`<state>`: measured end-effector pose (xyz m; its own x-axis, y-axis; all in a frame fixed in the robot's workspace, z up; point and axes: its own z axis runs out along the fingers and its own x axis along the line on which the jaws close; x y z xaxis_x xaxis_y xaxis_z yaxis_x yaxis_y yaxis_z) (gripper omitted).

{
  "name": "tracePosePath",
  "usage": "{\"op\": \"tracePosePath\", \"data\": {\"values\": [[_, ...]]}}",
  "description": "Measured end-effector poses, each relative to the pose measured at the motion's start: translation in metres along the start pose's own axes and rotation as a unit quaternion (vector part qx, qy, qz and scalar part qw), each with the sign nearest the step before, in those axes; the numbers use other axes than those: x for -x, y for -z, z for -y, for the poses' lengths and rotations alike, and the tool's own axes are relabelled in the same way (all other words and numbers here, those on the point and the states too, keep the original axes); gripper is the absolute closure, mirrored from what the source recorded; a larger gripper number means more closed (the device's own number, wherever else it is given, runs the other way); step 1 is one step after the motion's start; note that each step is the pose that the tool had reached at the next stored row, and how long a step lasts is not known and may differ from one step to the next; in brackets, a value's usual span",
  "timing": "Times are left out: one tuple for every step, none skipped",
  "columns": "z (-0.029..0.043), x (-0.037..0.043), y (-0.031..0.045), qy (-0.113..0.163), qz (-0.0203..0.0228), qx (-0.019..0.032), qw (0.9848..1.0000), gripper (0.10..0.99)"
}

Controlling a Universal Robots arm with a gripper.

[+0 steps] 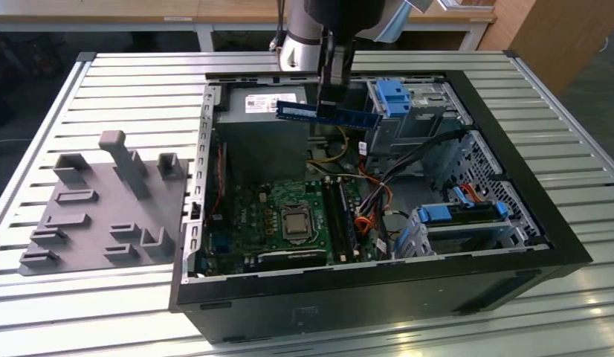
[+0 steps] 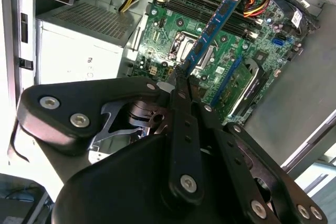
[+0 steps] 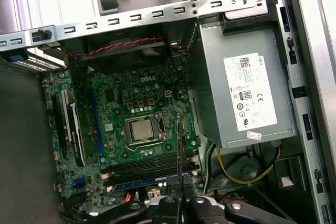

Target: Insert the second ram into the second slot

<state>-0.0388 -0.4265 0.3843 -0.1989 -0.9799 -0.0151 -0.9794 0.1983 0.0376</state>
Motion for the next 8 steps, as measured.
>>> {"op": "tracePosePath", "data": {"values": [[0.0000, 0.0000, 0.0000, -0.001, 0.0001, 0.0000, 1.0000, 0.953], [0.0000, 0.0000, 0.0000, -0.003, 0.0001, -0.0001, 1.0000, 0.953], [0.0000, 0.0000, 0.0000, -0.005, 0.0002, -0.0001, 1.0000, 0.953], [0.0000, 0.0000, 0.0000, -0.006, 0.0002, -0.0001, 1.0000, 0.953], [0.0000, 0.0000, 0.0000, -0.008, 0.0003, -0.0001, 1.0000, 0.953], [0.0000, 0.0000, -0.0001, -0.010, 0.0004, -0.0002, 0.9999, 0.953], [0.0000, 0.0000, 0.0000, -0.012, 0.0004, -0.0002, 0.9999, 0.953], [0.0000, 0.0000, 0.0000, -0.015, 0.0004, -0.0002, 0.9999, 0.953]]}}
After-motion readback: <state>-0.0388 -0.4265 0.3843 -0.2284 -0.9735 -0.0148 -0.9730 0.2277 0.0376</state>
